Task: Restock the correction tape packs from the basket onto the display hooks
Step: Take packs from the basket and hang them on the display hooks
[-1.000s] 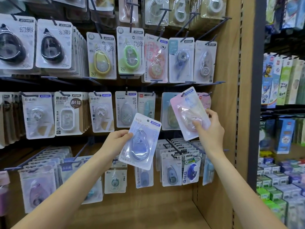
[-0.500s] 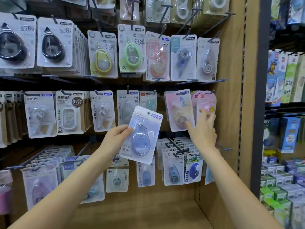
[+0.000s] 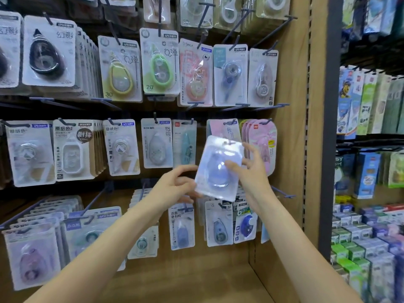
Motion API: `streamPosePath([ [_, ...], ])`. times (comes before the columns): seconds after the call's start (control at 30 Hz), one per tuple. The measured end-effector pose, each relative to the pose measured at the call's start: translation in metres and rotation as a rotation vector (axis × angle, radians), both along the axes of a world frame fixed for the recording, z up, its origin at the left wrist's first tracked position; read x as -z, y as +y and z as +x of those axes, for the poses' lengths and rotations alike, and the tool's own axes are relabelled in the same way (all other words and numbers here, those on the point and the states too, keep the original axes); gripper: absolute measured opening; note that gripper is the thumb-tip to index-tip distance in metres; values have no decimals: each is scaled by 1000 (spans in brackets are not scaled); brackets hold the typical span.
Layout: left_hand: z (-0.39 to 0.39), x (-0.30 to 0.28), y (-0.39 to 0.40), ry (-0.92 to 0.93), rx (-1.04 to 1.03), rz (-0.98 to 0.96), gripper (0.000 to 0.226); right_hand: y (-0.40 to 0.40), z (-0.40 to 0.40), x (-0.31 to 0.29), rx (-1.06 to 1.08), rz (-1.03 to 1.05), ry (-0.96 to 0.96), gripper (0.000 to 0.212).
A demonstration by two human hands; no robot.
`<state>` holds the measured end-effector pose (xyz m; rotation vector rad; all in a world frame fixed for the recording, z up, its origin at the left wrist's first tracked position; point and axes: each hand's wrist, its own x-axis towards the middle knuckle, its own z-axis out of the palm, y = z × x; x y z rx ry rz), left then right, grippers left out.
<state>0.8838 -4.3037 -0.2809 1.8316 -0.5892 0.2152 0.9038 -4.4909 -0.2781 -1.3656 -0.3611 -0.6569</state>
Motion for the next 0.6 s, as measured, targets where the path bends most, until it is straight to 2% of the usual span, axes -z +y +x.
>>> streamPosePath([
  [0.07, 2, 0, -7, -14, 31, 33, 53, -4, 5, -2, 129, 47, -82, 41],
  [0.17, 7, -3, -23, -59, 64, 97, 58, -5, 11, -8, 268, -2, -162, 31],
  [0.37, 16, -10, -39, -28, 107, 39, 56, -17, 22, -19, 322, -150, -190, 41],
  [0.6, 22, -9, -41, -35, 100, 59, 58, -27, 28, -36, 273, -318, -145, 46],
])
